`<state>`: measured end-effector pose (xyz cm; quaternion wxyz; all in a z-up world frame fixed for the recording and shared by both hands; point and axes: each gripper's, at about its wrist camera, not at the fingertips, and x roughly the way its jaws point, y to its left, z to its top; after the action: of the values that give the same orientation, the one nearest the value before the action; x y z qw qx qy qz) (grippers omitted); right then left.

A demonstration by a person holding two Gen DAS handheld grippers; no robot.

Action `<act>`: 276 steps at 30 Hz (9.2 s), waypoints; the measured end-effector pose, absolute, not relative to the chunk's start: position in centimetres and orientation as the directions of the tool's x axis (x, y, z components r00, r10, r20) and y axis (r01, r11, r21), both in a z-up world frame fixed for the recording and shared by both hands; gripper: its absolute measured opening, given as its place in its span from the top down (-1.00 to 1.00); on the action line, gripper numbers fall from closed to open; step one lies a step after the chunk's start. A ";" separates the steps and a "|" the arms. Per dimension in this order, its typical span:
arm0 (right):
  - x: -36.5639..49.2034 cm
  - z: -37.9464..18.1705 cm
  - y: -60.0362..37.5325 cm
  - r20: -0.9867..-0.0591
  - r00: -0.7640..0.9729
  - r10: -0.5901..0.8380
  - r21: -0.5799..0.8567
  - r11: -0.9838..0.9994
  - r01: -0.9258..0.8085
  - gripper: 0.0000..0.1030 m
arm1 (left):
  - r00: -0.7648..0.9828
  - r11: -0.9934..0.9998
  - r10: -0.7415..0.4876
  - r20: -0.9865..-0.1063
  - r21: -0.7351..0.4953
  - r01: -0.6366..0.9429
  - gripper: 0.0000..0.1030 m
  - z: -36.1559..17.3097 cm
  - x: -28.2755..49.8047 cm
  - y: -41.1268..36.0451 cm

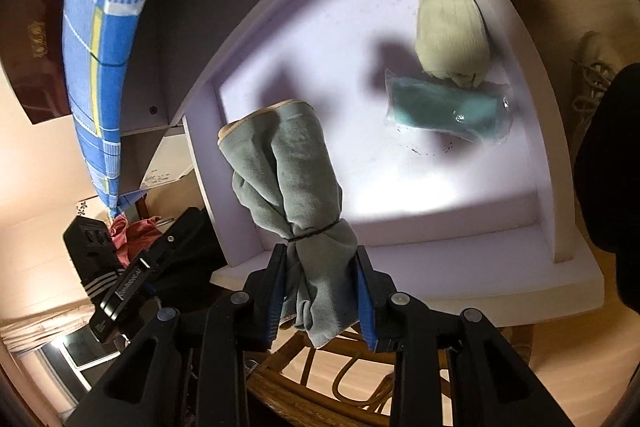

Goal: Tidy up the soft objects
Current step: 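Carry the grey-green cloth into the gold box and open the right gripper, then return the open right tool down over the drawer, then grasp the teal plastic package with the left gripper while the right tool moves toward the knit hat, then lift the teal package with the left gripper while the right gripper lowers over the yellow-green hat, then carry the teal package into the gold box and lower it with the left gripper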

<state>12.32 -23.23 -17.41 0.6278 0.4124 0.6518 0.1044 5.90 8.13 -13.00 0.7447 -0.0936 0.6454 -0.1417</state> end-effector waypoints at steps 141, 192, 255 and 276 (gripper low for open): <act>16.6 -19.1 -23.7 -0.977 0.029 0.213 0.215 0.962 0.169 -0.52 | -0.053 0.939 -0.204 -0.977 -0.211 0.272 -0.20 -19.3 5.6 0.0; 17.9 -21.5 -25.7 -0.933 0.068 0.352 0.355 0.878 0.321 -0.54 | 0.062 0.860 -0.007 -0.998 0.025 0.509 0.11 -24.8 4.0 -9.6; 19.7 -25.5 -24.2 -0.966 -0.051 0.255 0.234 0.939 0.253 -0.58 | 0.388 0.835 -0.215 -0.896 0.038 0.549 0.40 -1.8 0.8 -9.8; 19.9 -24.7 -23.7 -0.949 -0.035 0.315 0.295 0.918 0.266 -0.58 | 0.306 0.880 -0.430 -0.849 -0.318 0.352 0.40 7.8 16.5 -16.9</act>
<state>19.87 -23.73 -24.69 0.6647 0.2017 0.7191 0.0184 16.53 -16.94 7.80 0.8074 -0.0363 0.5368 -0.2420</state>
